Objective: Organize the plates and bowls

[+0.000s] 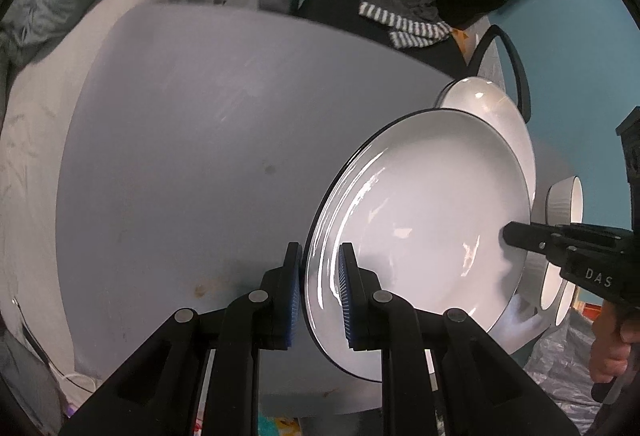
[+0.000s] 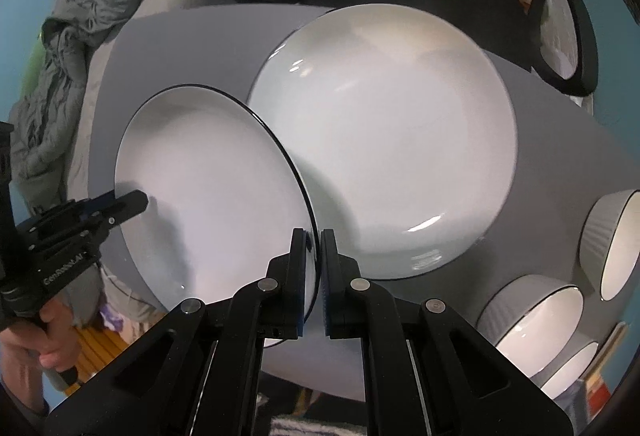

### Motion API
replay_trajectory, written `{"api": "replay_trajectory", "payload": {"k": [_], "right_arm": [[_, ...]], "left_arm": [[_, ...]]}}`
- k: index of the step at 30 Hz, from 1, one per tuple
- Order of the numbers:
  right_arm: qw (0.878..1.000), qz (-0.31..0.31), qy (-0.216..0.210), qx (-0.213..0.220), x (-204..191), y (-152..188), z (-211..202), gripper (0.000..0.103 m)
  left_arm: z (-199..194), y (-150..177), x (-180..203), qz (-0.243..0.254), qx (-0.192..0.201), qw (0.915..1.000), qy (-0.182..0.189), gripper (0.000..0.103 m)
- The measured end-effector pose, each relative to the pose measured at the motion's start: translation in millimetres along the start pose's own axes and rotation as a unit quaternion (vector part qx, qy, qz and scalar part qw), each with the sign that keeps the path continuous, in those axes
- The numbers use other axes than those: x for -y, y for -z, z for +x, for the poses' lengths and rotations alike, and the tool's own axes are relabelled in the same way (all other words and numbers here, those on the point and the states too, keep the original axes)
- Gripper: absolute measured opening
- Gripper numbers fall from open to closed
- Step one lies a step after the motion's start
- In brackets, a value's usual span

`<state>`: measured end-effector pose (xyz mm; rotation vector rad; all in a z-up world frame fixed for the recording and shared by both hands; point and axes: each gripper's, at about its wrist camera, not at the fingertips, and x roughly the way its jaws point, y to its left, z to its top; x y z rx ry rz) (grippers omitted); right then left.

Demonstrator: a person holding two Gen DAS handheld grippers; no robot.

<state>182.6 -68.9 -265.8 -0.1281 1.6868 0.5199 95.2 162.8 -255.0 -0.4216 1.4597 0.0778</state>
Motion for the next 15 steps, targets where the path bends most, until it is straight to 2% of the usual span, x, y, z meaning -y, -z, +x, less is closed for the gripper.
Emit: {"api": "replay_trajectory", "payload": {"k": [15], "right_arm": [[0.998, 0.053, -0.020, 0.008, 74, -17, -22, 0.007]], "left_arm": [[13, -34, 72, 0.032, -0.018, 0.9992, -0.013, 0.017]]}}
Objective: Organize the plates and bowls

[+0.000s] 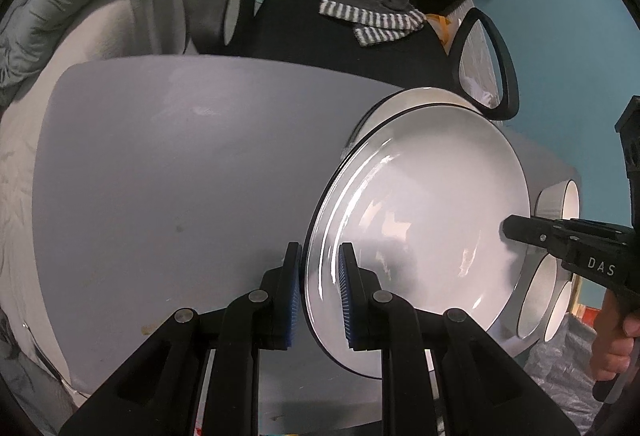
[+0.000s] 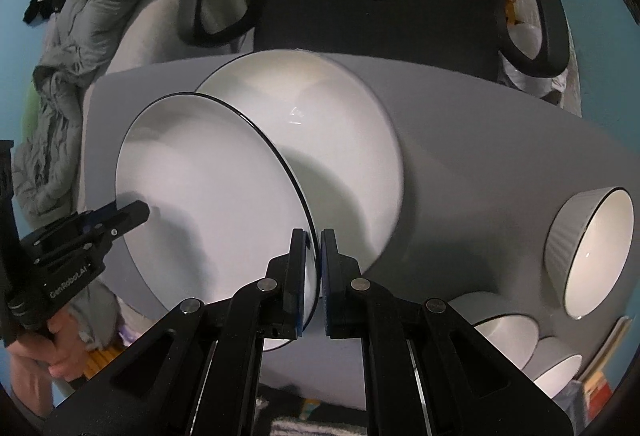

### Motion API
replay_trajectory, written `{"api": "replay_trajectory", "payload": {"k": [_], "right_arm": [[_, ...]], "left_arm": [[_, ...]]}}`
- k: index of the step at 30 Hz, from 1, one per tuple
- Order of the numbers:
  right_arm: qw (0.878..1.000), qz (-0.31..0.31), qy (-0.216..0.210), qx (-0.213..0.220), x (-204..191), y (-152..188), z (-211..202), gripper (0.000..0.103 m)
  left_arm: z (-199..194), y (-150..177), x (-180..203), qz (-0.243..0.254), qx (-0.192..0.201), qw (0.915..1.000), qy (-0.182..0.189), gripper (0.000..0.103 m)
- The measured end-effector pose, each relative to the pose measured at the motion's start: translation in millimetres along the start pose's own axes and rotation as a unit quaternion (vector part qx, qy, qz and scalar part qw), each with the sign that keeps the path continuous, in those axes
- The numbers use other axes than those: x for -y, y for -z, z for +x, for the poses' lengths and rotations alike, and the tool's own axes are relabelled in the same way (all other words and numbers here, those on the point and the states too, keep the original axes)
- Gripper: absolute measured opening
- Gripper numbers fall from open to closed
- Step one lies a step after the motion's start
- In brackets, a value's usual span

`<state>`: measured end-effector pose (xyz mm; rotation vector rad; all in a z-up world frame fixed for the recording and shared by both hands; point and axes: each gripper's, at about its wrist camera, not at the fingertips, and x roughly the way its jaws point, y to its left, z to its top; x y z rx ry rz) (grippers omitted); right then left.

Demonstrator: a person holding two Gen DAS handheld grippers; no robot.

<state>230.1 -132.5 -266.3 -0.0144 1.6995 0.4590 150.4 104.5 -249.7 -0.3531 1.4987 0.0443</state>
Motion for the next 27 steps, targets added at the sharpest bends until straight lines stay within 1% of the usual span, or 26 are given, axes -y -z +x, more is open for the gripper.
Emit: {"api": "replay_trajectory", "payload": {"k": [8, 16, 22, 25, 26, 27], "right_arm": [[1.000, 0.012, -0.005, -0.007, 25, -16, 6, 0.008], [1.000, 0.012, -0.013, -0.013, 32, -24, 11, 0.008], [0.999, 0.019, -0.018, -0.020, 38, -30, 13, 0.008], [0.999, 0.022, -0.026, -0.024, 38, -32, 13, 0.012], [0.999, 0.024, -0.029, -0.026, 38, -33, 13, 0.015], [0.999, 0.024, -0.034, -0.029, 37, -33, 13, 0.020]], "left_arm": [[10, -14, 24, 0.012, -0.017, 0.9994, -0.028, 0.017], [21, -27, 30, -0.002, -0.028, 0.9988, -0.039, 0.017], [28, -28, 37, 0.010, -0.031, 0.9978, -0.058, 0.017], [30, -30, 36, 0.000, -0.028, 0.9982, -0.054, 0.017], [30, -31, 35, -0.003, -0.027, 0.9983, -0.052, 0.017], [30, -31, 34, -0.007, -0.027, 0.9984, -0.050, 0.017]]}}
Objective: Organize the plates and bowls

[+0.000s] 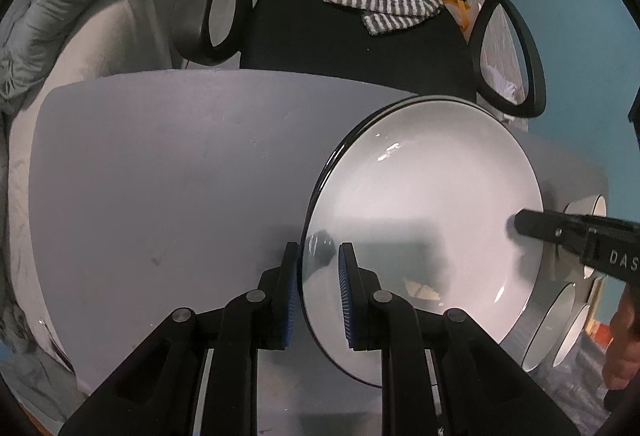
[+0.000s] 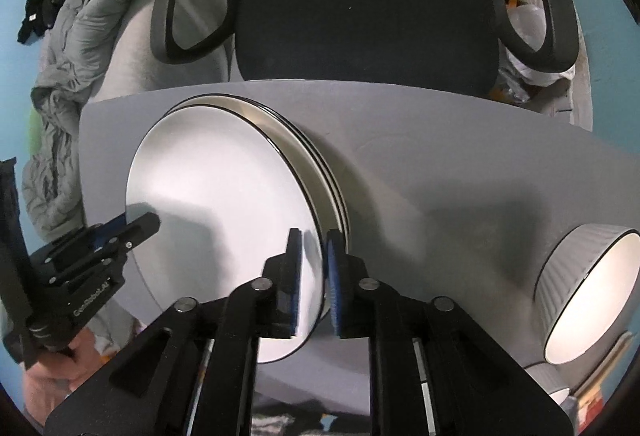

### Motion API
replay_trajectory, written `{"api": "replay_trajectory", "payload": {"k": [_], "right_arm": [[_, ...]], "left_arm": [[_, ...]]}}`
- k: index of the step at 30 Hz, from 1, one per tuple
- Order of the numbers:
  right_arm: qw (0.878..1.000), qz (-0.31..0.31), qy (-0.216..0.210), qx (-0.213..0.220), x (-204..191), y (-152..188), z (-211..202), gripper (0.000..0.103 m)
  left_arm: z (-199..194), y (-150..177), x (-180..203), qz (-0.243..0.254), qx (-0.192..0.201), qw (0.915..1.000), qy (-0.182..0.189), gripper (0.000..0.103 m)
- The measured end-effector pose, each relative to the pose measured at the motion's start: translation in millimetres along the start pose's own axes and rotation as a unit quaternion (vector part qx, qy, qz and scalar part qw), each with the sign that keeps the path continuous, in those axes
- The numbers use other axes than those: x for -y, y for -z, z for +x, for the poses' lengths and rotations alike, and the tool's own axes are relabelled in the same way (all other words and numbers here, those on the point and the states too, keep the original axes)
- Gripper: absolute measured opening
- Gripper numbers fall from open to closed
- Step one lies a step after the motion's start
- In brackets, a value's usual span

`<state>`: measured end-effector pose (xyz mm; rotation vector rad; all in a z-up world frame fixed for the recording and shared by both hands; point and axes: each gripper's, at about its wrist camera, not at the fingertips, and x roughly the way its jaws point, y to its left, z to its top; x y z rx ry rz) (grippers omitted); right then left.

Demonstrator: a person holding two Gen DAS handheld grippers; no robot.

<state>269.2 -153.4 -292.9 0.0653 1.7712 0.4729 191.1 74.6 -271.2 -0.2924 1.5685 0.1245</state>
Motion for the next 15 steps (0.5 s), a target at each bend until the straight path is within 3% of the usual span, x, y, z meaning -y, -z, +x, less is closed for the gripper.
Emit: {"api": "replay_trajectory", "payload": {"k": [6, 15], "right_arm": [[1.000, 0.011, -0.022, -0.013, -4, -1, 1, 0.045], [0.999, 0.032, -0.013, -0.016, -6, 4, -5, 0.058]], "left_arm": [[0, 1, 0, -0.003, 0.001, 1.0000, 0.008, 0.026], [-5, 10, -3, -0.014, 0.006, 0.9999, 0.006, 0.026]]}}
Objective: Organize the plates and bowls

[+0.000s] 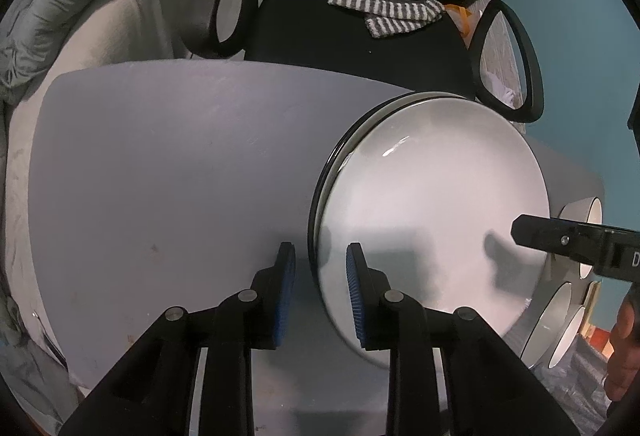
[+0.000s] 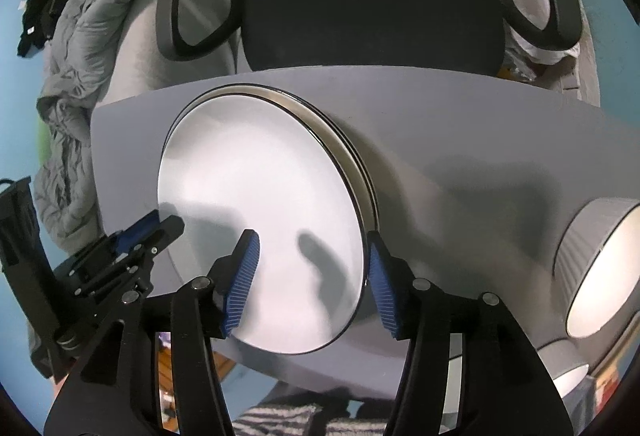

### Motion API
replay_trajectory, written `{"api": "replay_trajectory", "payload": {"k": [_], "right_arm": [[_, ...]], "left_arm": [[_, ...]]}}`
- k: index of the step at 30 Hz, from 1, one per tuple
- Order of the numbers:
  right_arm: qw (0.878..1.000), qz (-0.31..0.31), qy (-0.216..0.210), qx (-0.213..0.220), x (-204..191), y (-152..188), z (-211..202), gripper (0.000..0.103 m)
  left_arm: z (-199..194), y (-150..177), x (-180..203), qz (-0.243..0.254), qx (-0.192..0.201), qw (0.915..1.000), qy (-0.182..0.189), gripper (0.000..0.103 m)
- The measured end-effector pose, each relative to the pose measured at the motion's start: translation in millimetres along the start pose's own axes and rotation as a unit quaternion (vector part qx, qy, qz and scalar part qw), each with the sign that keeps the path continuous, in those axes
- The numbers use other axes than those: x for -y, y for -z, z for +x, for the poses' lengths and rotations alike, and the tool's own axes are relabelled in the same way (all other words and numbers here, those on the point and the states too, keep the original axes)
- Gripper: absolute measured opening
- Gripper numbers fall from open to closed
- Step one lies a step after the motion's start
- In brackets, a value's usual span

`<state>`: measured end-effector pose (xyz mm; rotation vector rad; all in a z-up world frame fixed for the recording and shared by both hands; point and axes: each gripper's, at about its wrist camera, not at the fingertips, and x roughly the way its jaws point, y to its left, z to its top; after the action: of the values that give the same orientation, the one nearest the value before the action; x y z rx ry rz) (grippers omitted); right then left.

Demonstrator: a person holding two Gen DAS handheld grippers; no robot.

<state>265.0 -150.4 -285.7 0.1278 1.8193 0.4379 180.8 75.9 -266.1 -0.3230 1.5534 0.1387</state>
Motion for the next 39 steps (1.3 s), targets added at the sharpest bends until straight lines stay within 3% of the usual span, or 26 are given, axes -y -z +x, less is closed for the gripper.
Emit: {"api": "replay_trajectory", "payload": {"k": [2, 5, 11, 14, 16, 20, 30, 35, 39], "right_arm": [[1.000, 0.006, 0.005, 0.007, 3, 2, -4, 0.061], [1.000, 0.015, -0.020, 0.003, 6, 2, -7, 0.061], [0.999, 0.022, -0.009, 0.029, 13, 14, -21, 0.061], [0.999, 0.017, -0.003, 0.042, 14, 25, -28, 0.064], [0.999, 0.010, 0.003, 0.050, 14, 34, -33, 0.067], [0.998, -0.005, 0.018, 0.064, 15, 51, -43, 0.068], [0.991, -0.040, 0.067, 0.108, 29, 103, -72, 0.069], [0.991, -0.036, 0.062, 0.117, 39, 127, -86, 0.069], [0.988, -0.052, 0.079, 0.124, 42, 144, -96, 0.069]], "left_arm": [[-2, 3, -2, -0.006, 0.000, 1.0000, 0.007, 0.026], [-7, 8, -7, -0.016, 0.000, 0.9996, 0.021, 0.026], [-23, 25, -2, -0.004, 0.017, 0.9995, 0.028, 0.027], [-34, 36, 2, 0.004, 0.029, 0.9991, 0.031, 0.044], [-40, 43, 6, 0.012, 0.035, 0.9988, 0.032, 0.045], [-51, 60, 19, 0.028, 0.037, 0.9984, 0.031, 0.046], [-80, 98, 73, 0.106, 0.061, 0.9923, 0.022, 0.062], [-85, 112, 88, 0.106, 0.056, 0.9918, 0.045, 0.063], [-87, 122, 102, 0.123, 0.063, 0.9896, 0.042, 0.063]]}}
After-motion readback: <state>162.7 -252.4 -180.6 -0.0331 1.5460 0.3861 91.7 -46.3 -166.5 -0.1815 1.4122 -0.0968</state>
